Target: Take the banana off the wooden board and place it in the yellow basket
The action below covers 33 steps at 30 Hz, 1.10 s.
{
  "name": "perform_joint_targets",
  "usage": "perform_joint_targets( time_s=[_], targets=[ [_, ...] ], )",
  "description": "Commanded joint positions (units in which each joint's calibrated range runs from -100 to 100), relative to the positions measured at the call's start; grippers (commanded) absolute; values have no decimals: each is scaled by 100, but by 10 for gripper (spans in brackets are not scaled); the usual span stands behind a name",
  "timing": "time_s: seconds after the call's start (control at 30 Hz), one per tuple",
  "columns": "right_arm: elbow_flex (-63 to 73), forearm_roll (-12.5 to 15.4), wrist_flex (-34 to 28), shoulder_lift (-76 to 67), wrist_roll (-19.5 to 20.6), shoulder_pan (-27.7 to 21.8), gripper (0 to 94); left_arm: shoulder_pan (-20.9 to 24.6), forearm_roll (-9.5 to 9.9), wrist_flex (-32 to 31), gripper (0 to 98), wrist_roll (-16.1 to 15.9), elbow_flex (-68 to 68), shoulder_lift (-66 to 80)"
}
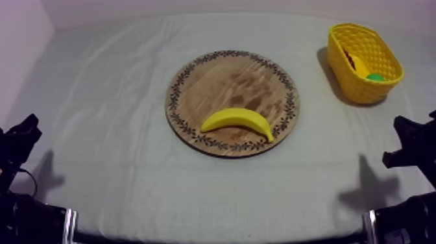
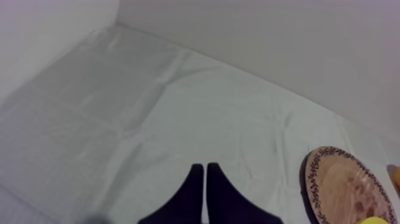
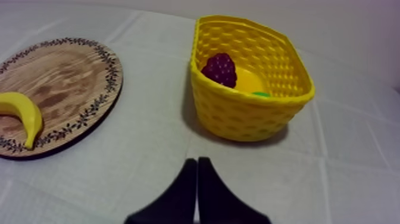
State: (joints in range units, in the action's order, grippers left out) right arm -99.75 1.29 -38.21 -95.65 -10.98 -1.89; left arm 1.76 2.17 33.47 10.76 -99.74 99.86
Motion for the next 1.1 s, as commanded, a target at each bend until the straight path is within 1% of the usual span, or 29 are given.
perform_joint_targets(
  time_s=[0.0, 0.17, 0.43, 0.53, 0.67, 0.77, 0.83, 0.93, 1.07],
  targets=[
    [130, 15, -413, -11, 143, 28, 7, 1, 0, 0, 1, 1, -4, -3],
    [141, 18, -459, -11, -34, 177, 7, 1, 0, 0, 1, 1, -4, -3],
    [183, 12, -585, -11, -58, 294, 7, 1, 0, 0, 1, 1, -4, -3],
    [205, 47, -644, 79, -164, 408, 7, 1, 0, 0, 1, -1, -4, -3],
    [365, 41, -349, 747, -253, 560, 23, 1, 0, 0, 1, 0, -4, -3],
    [815, 78, -189, 1468, -375, 684, 37, 1, 0, 0, 1, 0, -4, -3],
    [1297, 60, -241, 1881, -429, 811, 42, 1, 0, 0, 1, 1, -4, -3],
    [2192, -77, -541, 2398, -401, 1115, 47, 1, 0, 0, 1, 1, -4, -3],
    [3489, -199, -1131, 3053, -350, 1505, 50, 1, 0, 0, 1, -1, -4, -3]
  ],
)
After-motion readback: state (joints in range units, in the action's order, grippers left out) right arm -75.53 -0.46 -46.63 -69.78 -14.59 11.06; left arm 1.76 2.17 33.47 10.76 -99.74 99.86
